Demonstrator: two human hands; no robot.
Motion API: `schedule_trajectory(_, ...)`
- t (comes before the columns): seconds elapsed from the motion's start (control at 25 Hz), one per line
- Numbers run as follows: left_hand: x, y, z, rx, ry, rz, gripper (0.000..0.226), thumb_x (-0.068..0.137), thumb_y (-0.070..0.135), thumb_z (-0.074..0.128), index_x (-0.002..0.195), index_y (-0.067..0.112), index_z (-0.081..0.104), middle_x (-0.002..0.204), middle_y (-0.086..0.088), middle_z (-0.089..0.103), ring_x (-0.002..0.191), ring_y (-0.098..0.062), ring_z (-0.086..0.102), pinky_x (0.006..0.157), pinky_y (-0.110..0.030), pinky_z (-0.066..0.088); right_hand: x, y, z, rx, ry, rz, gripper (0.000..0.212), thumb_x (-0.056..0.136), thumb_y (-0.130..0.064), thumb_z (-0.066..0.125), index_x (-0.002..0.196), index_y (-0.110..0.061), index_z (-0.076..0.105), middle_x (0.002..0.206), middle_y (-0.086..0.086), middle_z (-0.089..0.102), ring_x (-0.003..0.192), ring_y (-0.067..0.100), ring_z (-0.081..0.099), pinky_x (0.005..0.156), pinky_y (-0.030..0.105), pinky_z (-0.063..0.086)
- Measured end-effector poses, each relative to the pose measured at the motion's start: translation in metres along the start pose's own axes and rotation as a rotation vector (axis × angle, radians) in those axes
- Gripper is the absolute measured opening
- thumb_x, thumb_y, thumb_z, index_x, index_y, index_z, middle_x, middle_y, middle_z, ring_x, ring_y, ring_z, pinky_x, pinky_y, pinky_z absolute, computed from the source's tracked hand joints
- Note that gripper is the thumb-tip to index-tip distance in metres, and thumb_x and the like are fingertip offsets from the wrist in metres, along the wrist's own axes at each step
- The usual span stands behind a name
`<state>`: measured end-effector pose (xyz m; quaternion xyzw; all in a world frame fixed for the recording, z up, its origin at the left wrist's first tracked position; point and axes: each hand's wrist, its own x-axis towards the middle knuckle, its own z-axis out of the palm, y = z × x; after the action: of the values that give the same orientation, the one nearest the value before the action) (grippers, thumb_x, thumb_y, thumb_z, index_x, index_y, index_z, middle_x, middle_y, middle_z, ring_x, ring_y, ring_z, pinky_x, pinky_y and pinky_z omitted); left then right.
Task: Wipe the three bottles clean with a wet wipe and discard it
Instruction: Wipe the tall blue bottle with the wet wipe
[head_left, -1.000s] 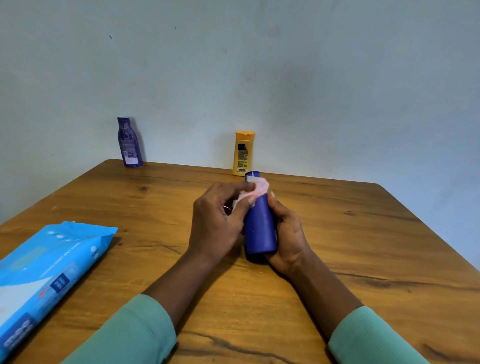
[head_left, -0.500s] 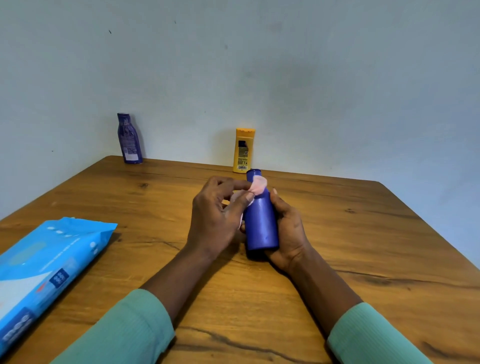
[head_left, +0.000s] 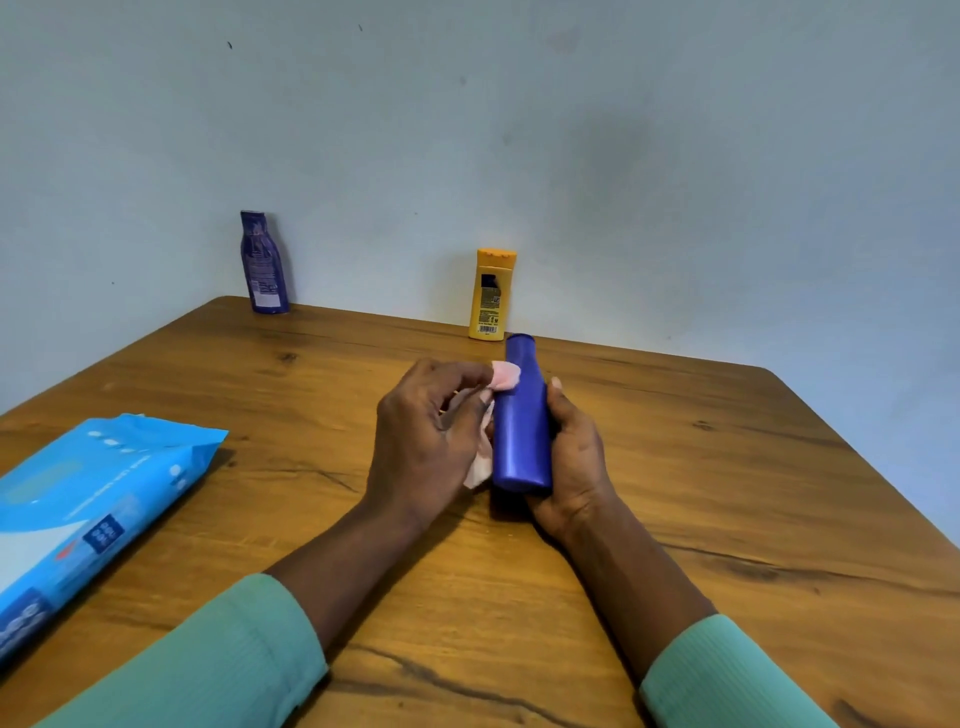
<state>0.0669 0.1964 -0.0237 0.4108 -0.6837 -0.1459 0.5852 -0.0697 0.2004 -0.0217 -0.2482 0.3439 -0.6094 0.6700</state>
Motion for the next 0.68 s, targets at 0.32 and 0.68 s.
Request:
schedule_trajectory(0.32,-0.021,0.015,0.0,-0.008,-0.27,0.067,0.019,0.094,0.022,0.076,0.111,0.025,0.082,0.105,0.008,0.068,0.104,-0.009,0.066,0.083,-0.022,0.056,0.008,-0.005,-0.012,0.197,-0.044,0.006,0.067,0.094,-0.065,0.056,0.108,-0.001,0.071,0.092,0.013,0.071,0.08,0.025,0.068,0.084,0.043,0.056)
schedule_trajectory(0.68,-0.031,0.019,0.017,-0.076,-0.192,-0.196,0.013,0.089,0.025,0.081,0.101,0.031,0.082,0.101,0.015,0.074,0.097,0.0,0.069,0.076,-0.011,0.053,0.007,-0.006,-0.006,0.271,0.056,-0.025,0.048,0.097,-0.054,0.059,0.105,-0.008,0.066,0.078,0.011,0.062,0.07,0.02,0.058,0.071,0.035,0.05)
